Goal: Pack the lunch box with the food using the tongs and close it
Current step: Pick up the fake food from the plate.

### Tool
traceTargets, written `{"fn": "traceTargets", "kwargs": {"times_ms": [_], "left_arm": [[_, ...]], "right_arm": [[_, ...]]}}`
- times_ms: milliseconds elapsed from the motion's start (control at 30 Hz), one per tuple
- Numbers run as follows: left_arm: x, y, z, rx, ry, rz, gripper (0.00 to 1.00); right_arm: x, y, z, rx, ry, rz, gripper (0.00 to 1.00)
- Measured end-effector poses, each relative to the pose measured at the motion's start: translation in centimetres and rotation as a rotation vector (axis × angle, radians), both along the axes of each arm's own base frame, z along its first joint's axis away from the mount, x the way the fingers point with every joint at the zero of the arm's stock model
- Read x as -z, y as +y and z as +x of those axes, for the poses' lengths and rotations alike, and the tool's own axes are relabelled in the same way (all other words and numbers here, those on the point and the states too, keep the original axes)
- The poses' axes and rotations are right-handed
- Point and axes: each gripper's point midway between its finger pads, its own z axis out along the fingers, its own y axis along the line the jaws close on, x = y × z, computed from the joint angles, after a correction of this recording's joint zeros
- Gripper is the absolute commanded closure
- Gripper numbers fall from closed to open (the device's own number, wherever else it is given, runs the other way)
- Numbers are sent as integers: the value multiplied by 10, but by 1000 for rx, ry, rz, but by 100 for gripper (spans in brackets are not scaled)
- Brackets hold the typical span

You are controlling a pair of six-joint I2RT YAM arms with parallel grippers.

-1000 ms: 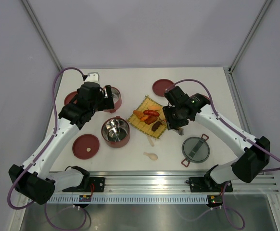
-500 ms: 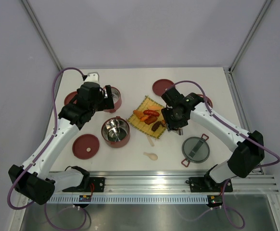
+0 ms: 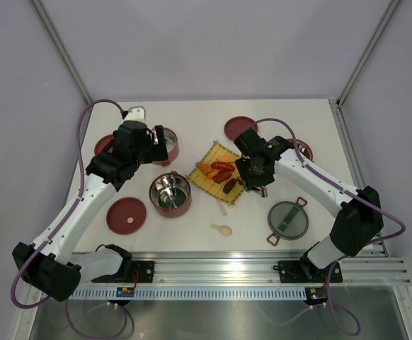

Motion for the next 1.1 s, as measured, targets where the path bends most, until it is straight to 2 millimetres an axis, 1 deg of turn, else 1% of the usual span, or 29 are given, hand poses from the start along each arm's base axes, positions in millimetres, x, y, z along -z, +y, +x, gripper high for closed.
{"fn": "traceTargets", "kwargs": {"times_ms": [200,300,333,433,467,600,767,933,1033,1100], "left_arm": [[0,0,0,-4,1,-6,1],[2,0,0,-6,3,-9,1],[2,0,-1,-7,3,-9,1],[5,1,-3,-7,8,-9,1],[6,1,-4,-7,8,-9,1],[5,2,-6,-7,4,-10,1],[2,3,-7,-8,-7,-15,1],[1,3,-7,-9,-8,-15,1],[2,3,-7,-9,-7,-14,1],[1,3,-7,-9,-7,-14,1]], "right_arm": [[3,3,4,-5,-5,1,48],[4,4,6,-6,-4,0,51],[4,5,7,-7,-4,0,56],[3,6,8,-7,-9,3,61],[3,6,9,-7,-10,4,65],[-2,8,12,-5,-24,11,68],[-17,8,22,20,-81,17,68],[-44,4,37,77,-181,24,68],[-58,-3,47,133,-231,34,68],[-65,-18,56,199,-255,41,68]]}}
